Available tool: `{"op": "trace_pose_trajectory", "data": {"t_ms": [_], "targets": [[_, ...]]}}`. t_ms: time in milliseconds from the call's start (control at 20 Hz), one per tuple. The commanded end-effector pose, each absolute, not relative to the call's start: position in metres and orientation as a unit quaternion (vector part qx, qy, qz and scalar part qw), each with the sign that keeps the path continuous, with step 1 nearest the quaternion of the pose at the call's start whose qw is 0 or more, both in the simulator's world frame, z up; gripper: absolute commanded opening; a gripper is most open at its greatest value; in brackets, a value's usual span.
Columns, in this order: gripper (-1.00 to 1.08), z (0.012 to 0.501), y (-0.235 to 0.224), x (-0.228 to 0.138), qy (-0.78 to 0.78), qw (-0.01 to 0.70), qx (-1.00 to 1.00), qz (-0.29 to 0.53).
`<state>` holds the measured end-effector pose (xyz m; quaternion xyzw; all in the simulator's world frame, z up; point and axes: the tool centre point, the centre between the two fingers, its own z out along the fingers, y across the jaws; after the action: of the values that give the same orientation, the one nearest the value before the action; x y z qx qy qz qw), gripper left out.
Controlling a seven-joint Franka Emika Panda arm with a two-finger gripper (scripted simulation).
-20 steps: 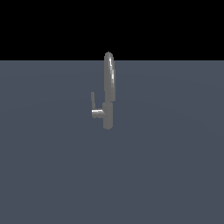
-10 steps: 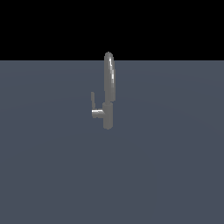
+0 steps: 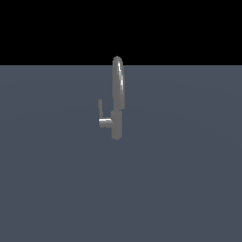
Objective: Turn on the faucet by rotating a designated handle.
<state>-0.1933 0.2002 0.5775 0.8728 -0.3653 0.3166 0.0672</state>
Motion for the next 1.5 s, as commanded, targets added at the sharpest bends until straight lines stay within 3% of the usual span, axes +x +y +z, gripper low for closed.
{"op": "trace_pose_trajectory", "data": {"t_ms": [0, 650, 1050, 1450], "targets": [[-1.00, 0.562, 0.214, -0.176, -0.385, 0.078, 0.859, 0.329], [-1.00, 0.424, 0.228, -0.063, -0.488, 0.143, 0.785, 0.355], [-1.00, 0.302, 0.177, 0.002, -0.557, 0.188, 0.733, 0.341], [-1.00, 0.204, 0.111, 0.031, -0.613, 0.220, 0.689, 0.319]]}}
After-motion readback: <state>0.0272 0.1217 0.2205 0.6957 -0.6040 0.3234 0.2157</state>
